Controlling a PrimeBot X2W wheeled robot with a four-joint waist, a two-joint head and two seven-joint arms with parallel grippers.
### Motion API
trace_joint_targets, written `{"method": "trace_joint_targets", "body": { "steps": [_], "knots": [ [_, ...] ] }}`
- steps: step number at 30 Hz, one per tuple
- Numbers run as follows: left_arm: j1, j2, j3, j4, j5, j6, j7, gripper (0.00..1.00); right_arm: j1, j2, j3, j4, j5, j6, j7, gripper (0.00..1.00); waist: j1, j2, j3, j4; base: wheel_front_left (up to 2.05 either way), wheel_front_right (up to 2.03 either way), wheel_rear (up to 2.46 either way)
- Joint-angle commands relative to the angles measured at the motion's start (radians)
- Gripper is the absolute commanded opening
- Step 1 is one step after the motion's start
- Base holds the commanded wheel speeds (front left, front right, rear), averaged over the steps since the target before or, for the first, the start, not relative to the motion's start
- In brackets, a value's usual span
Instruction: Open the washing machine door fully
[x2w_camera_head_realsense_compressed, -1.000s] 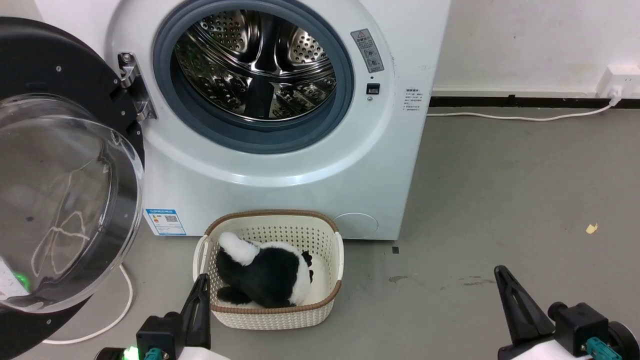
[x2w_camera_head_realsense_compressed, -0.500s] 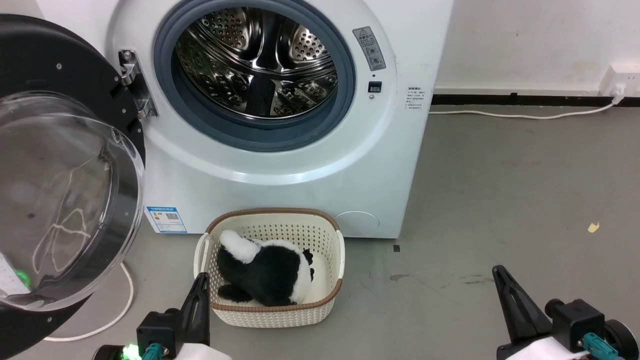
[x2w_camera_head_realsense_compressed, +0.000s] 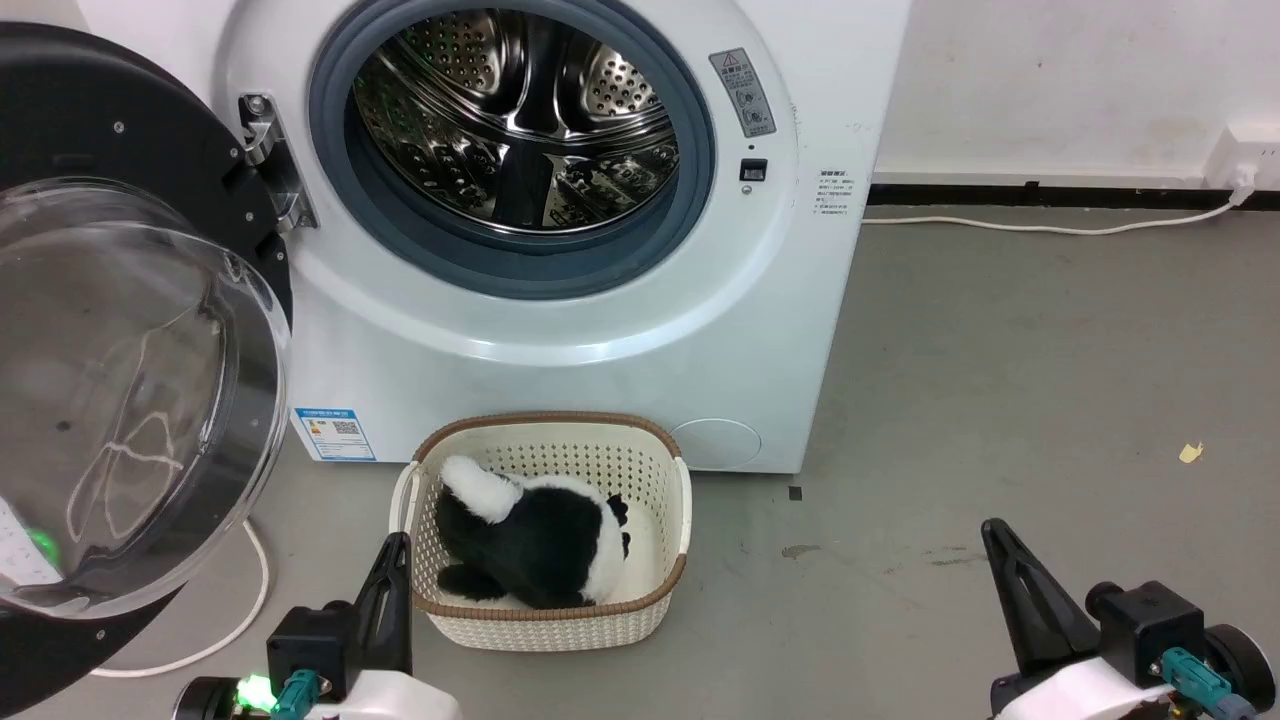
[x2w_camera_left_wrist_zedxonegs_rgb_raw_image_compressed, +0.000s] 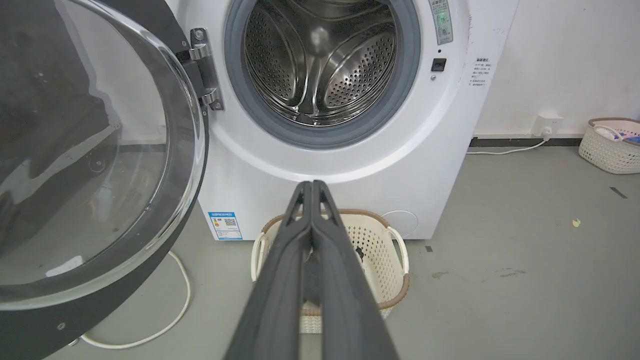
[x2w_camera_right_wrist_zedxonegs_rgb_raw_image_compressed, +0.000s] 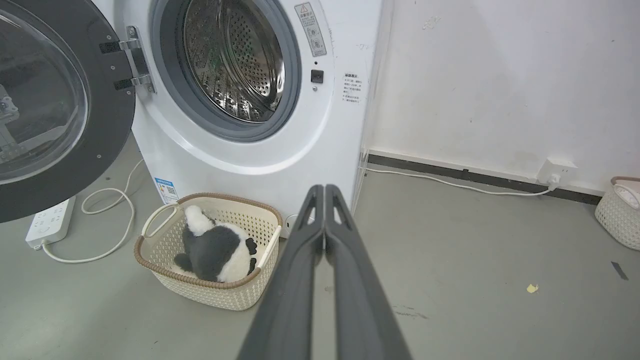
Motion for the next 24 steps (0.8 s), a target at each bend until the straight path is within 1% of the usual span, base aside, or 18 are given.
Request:
{"method": "trace_joint_targets", "body": {
  "steps": [1, 24],
  "knots": [
    [-0.017, 0.001, 0.002, -0.005, 0.007, -0.004, 0.006, 0.0, -0.013, 0.004, 0.002, -0.004, -0.007, -0.001, 0.006, 0.0, -0.0001, 0.0, 0.0, 0.0, 0.0, 0.0, 0.0],
    [-0.042, 0.0, 0.019, -0.019, 0.024, -0.011, 0.059, 0.0, -0.038, 0.005, 0.007, -0.007, -0.013, -0.001, 0.059, 0.0, -0.0001, 0.0, 0.011, 0.007, 0.0, 0.0, 0.0]
  ]
}}
